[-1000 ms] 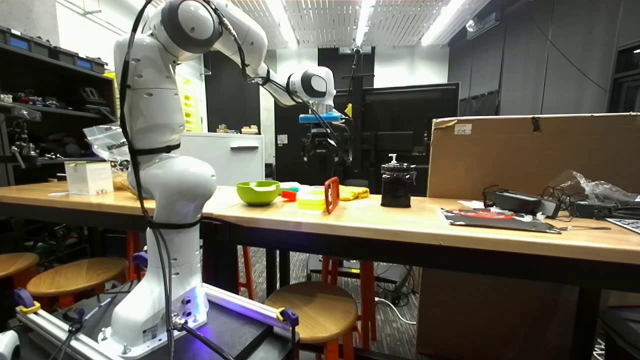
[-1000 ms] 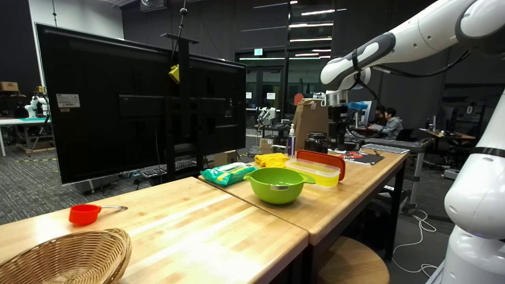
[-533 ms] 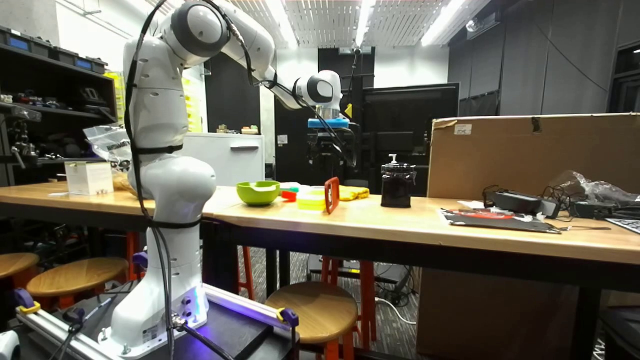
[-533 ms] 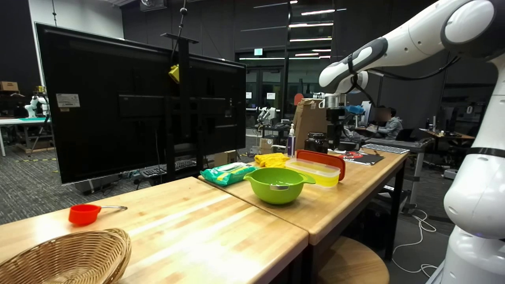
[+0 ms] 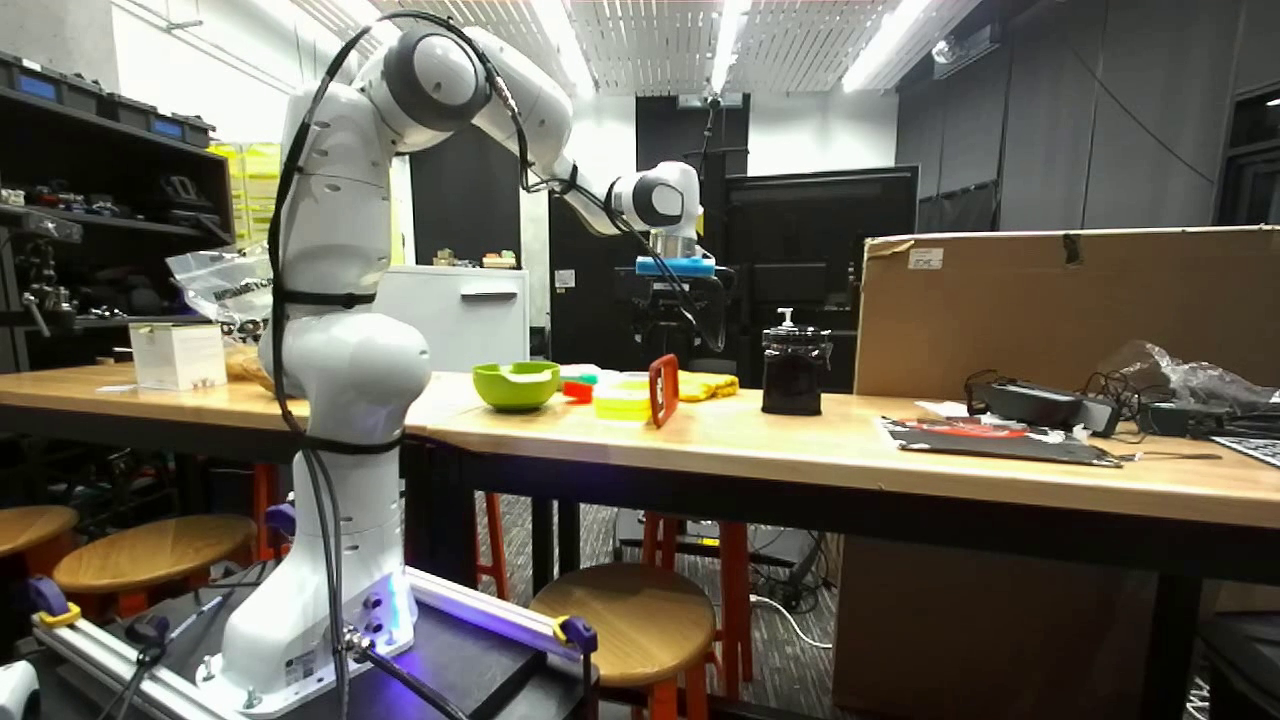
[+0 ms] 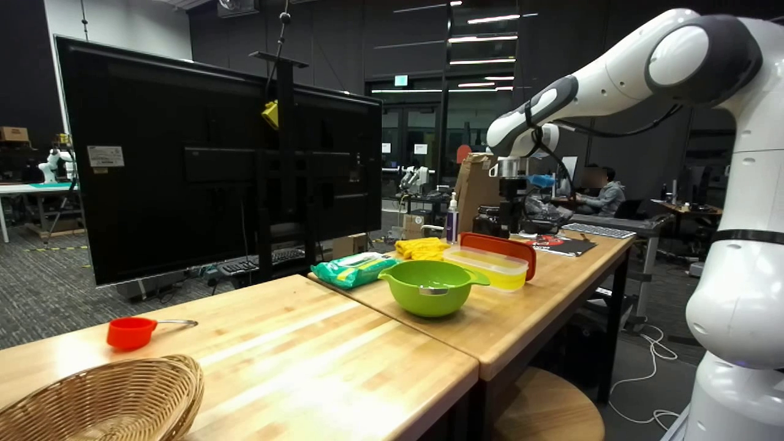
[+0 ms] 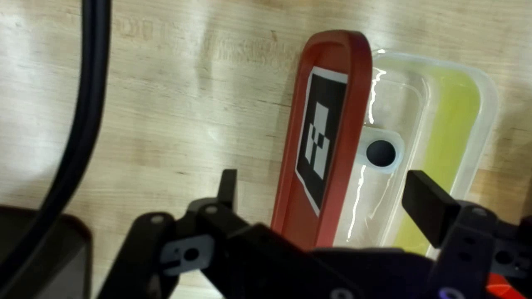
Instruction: Close the lunchbox using the red lid
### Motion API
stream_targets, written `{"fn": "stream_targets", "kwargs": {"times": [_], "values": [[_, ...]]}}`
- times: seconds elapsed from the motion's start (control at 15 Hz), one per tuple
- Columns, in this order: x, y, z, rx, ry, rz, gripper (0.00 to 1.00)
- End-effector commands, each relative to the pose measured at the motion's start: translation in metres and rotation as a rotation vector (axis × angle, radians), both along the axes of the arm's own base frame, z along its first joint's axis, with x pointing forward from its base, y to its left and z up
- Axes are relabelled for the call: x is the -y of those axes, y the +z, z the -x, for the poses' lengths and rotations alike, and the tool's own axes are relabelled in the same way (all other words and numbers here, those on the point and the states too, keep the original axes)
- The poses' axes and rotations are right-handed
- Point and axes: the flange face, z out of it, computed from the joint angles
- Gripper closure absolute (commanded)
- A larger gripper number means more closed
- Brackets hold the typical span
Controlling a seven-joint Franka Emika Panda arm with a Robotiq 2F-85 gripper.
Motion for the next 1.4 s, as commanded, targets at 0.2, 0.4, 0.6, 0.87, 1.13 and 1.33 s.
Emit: {"fn": "stream_targets", "kwargs": {"times": [0.2,0.4,0.6,0.87,1.13,1.33], "values": [[0.014,-0.012,-0.03,0.018,0.015,-0.029,0.0],[0.013,-0.016,-0.039,0.016,0.016,-0.038,0.0],[0.012,-0.021,-0.045,0.013,0.013,-0.048,0.0],[0.009,-0.029,-0.048,0.01,0.008,-0.066,0.0],[0.01,-0.036,-0.048,0.005,-0.003,-0.078,0.0],[0.011,-0.037,-0.047,0.007,-0.005,-0.075,0.32]]}}
